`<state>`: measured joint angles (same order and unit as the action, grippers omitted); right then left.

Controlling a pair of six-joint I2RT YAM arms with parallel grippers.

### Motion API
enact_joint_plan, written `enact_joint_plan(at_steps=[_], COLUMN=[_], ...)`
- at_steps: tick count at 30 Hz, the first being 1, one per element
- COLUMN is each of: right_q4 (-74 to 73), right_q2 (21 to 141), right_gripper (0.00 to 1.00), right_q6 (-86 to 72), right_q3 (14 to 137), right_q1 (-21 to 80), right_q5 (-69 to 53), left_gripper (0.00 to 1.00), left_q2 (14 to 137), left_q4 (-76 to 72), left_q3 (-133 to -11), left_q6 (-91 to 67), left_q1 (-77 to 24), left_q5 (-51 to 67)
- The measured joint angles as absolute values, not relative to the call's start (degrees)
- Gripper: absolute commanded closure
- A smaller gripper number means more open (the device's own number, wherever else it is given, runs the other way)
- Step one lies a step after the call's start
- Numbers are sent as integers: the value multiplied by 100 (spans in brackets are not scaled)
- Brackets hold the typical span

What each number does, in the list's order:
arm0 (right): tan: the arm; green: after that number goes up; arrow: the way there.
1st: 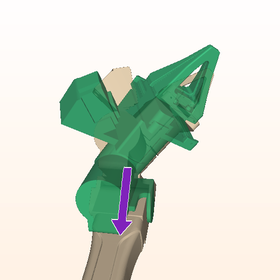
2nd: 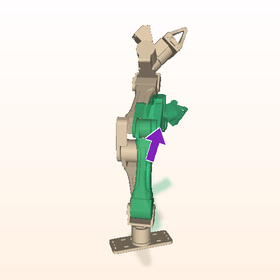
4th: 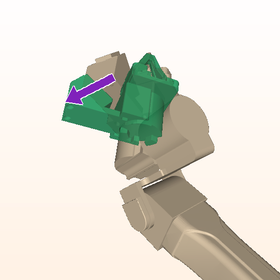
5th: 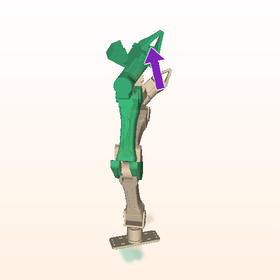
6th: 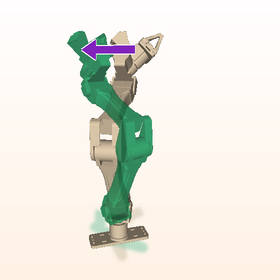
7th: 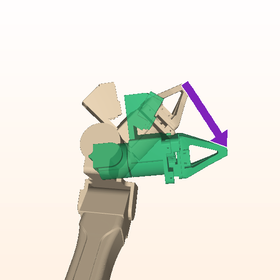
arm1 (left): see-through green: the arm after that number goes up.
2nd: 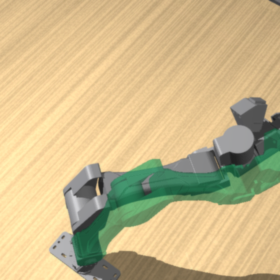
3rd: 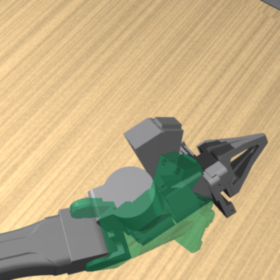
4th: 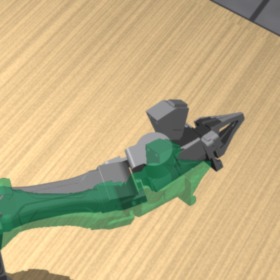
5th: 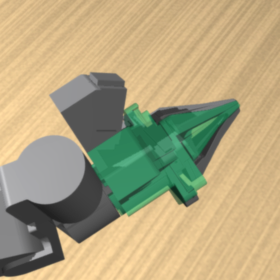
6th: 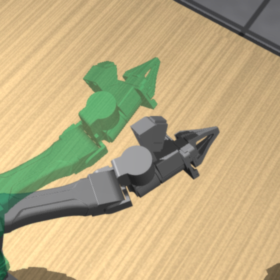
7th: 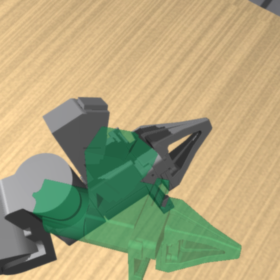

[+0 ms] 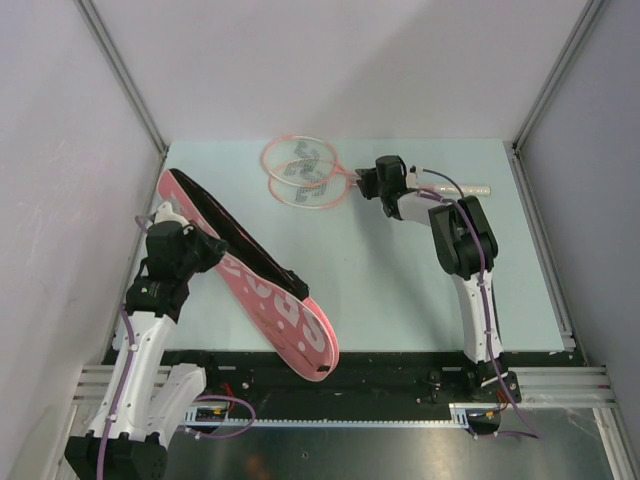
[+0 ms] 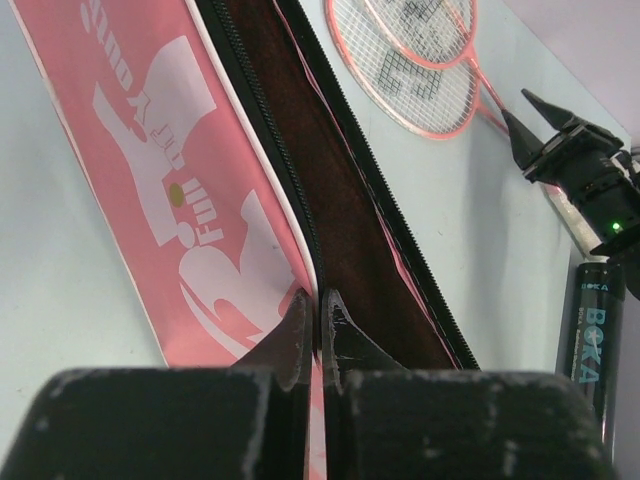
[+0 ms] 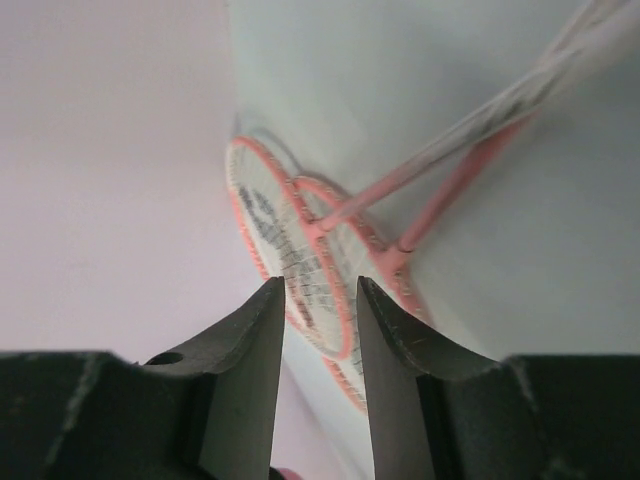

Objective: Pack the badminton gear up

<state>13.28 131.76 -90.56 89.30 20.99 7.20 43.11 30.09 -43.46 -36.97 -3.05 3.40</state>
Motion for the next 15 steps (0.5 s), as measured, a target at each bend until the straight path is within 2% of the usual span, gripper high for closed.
enact_joint_plan(at_steps=[6,15], right_q4=[1094,-336], right_q2=[13496,14038], right_gripper=[57,57], right_q6=[-9474,-10169], right_q3=[9644,10582], right_q1=[2104,2097], right_q5=[733,884], left_gripper=[100,100], left_q2=[4368,4388], left_q4=[2993,2982], left_q3=[-4346,-4344], left_q6=[-3697,-3697], left_q1=[-327,-351], left_q5=[338,340])
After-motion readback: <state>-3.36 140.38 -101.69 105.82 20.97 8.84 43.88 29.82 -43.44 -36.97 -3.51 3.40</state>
